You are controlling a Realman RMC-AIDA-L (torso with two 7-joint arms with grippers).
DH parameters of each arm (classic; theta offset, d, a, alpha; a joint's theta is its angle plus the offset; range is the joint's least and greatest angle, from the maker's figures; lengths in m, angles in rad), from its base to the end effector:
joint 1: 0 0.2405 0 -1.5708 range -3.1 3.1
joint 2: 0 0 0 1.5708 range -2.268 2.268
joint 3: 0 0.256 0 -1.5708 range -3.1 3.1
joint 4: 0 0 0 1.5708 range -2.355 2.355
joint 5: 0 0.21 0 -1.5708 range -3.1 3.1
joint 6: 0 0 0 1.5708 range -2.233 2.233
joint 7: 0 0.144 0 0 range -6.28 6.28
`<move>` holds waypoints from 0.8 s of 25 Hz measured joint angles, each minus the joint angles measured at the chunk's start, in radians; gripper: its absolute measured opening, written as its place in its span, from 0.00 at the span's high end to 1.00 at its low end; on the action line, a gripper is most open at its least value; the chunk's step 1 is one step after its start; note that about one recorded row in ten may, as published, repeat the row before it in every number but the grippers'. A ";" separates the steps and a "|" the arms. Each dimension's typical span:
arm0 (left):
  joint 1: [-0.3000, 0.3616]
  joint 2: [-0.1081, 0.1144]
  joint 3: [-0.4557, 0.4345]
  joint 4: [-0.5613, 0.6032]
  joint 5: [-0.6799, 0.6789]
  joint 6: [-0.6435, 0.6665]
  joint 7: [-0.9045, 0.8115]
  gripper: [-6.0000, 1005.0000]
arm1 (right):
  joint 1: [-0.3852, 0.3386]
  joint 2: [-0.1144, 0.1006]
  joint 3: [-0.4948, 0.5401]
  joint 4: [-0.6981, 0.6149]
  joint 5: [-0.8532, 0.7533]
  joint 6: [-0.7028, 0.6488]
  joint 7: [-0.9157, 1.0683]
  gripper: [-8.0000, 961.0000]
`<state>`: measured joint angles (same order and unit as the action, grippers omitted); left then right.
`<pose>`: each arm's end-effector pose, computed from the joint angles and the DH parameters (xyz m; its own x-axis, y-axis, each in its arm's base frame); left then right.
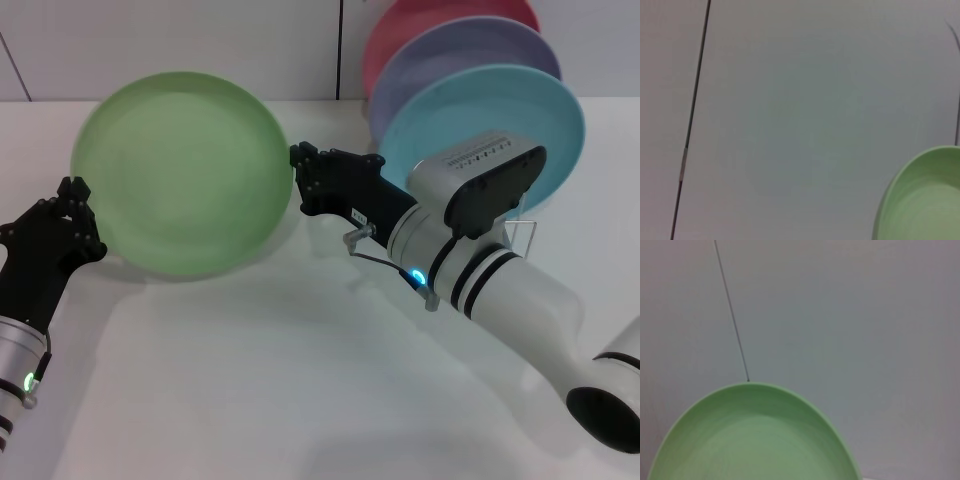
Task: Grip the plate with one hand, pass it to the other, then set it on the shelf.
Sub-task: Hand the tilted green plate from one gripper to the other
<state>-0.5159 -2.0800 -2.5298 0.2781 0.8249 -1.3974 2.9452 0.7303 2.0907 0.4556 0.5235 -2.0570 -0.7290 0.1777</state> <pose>-0.3204 0.2983 -0.0394 0.6137 -0.0167 0.7894 0.7721 -0.1963 -0.6044 0.1682 0.3694 -0.1336 0.6427 -0.2083 -0.7372 -0.6856 -0.5859 -0.4321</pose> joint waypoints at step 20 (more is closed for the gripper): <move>0.022 0.000 -0.017 -0.008 0.050 -0.018 -0.003 0.96 | 0.006 0.000 -0.010 0.010 -0.013 0.008 0.003 0.94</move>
<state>-0.4940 -2.0799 -2.5467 0.2697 0.8748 -1.4158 2.9420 0.7360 2.0908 0.4460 0.5334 -2.0696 -0.7208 0.1808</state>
